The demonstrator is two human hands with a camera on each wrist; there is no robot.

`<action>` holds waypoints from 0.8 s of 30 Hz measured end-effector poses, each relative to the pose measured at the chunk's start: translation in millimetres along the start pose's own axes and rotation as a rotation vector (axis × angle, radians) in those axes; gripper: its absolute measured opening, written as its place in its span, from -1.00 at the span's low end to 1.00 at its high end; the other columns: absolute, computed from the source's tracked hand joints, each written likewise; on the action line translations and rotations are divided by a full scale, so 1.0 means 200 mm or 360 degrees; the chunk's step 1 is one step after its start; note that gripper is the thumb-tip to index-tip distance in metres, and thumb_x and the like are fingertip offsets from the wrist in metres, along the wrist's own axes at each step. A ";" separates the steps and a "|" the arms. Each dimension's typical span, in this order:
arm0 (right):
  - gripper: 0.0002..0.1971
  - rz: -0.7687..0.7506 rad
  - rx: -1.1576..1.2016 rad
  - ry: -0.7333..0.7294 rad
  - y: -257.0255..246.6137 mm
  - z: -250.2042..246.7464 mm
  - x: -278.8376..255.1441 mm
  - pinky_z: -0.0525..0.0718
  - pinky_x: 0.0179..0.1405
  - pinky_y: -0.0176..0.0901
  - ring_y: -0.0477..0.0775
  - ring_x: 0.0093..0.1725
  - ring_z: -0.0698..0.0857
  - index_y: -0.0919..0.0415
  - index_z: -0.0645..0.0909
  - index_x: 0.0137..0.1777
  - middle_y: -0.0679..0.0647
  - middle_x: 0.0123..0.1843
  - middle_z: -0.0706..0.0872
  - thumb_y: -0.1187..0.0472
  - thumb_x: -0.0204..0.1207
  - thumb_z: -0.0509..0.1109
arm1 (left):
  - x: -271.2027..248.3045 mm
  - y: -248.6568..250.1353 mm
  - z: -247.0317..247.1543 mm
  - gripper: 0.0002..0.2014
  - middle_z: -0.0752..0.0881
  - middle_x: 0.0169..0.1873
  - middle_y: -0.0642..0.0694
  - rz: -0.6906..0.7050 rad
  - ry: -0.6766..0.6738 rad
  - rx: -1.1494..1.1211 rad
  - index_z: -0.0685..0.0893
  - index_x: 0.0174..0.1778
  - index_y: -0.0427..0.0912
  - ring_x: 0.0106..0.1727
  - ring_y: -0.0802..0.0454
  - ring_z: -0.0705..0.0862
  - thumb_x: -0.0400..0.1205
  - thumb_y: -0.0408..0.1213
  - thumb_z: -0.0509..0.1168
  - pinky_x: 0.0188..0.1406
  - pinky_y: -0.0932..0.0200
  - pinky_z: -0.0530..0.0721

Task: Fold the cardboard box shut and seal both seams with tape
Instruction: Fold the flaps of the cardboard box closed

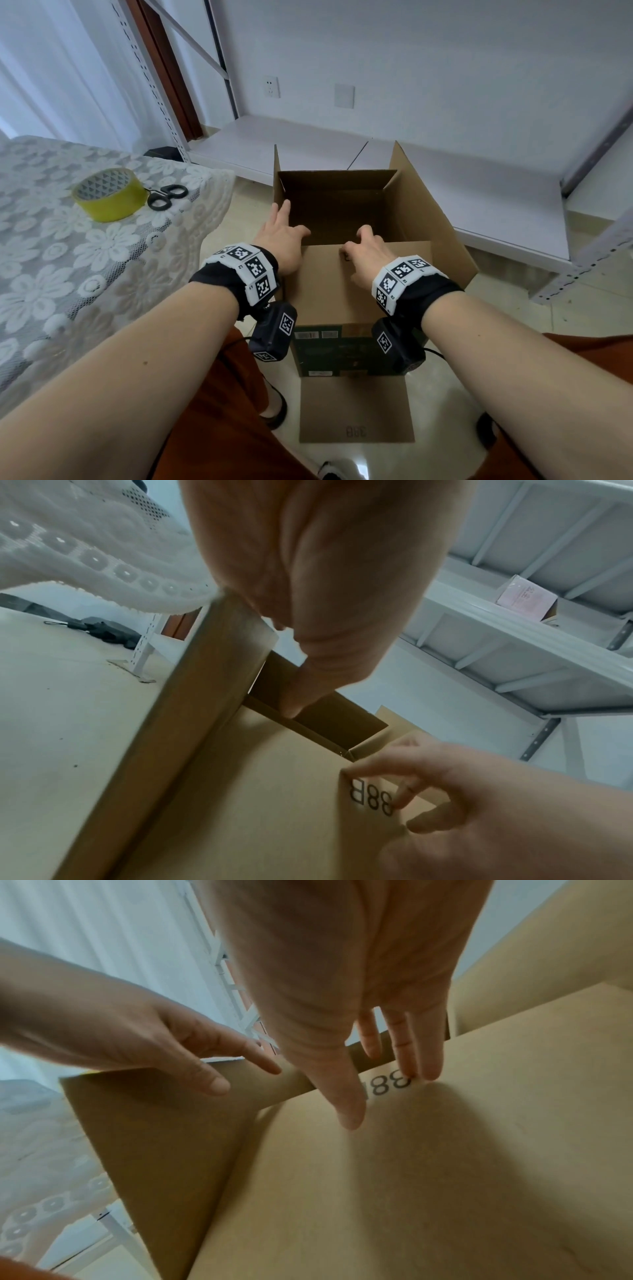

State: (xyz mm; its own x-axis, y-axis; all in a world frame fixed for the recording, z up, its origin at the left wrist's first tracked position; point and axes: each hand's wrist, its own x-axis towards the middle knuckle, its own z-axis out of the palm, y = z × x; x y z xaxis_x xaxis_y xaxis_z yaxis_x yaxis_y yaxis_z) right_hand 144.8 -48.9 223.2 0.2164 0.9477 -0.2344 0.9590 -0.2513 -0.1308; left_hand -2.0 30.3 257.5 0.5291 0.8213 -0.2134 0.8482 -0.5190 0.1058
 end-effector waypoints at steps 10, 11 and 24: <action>-0.19 0.0027 -0.0282 -0.0439 -0.06 0.06 0.02 0.44 0.41 0.21 0.29 0.50 0.20 -0.14 0.18 0.59 0.16 0.53 0.11 0.03 0.40 0.52 | -0.02 0.00 -0.07 -0.50 -0.05 0.68 -0.24 -0.0025 -0.0347 0.0188 0.31 0.61 0.04 0.65 -0.23 -0.35 0.72 -0.21 0.16 0.63 -0.24 -0.21; -0.18 0.0037 -0.0293 -0.0494 -0.06 0.07 0.02 0.43 0.43 0.23 0.31 0.52 0.19 -0.16 0.15 0.60 0.17 0.55 0.08 0.01 0.40 0.52 | -0.03 0.02 -0.08 -0.53 0.07 0.67 -0.23 -0.0002 -0.0382 0.0250 0.32 0.61 0.02 0.67 -0.20 -0.30 0.74 -0.20 0.12 0.60 -0.22 -0.30; -0.14 -0.0009 -0.0321 -0.0802 -0.06 0.04 0.03 0.33 0.50 0.25 0.38 0.60 0.17 -0.26 0.02 0.63 0.17 0.68 0.00 -0.09 0.42 0.44 | -0.08 0.06 -0.21 -0.55 0.38 0.57 -0.08 0.0127 -0.0625 0.0299 0.35 0.59 -0.06 0.69 -0.15 -0.06 0.76 -0.11 0.10 0.53 -0.19 -0.45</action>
State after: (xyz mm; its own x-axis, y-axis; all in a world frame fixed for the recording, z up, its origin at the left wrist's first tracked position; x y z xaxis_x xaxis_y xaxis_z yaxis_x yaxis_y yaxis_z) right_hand 132.1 -42.3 215.2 0.1443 0.7249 -0.6735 0.9867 -0.1568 0.0427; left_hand 1.1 21.1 303.2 0.5126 0.6433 -0.5687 0.7667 -0.6411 -0.0340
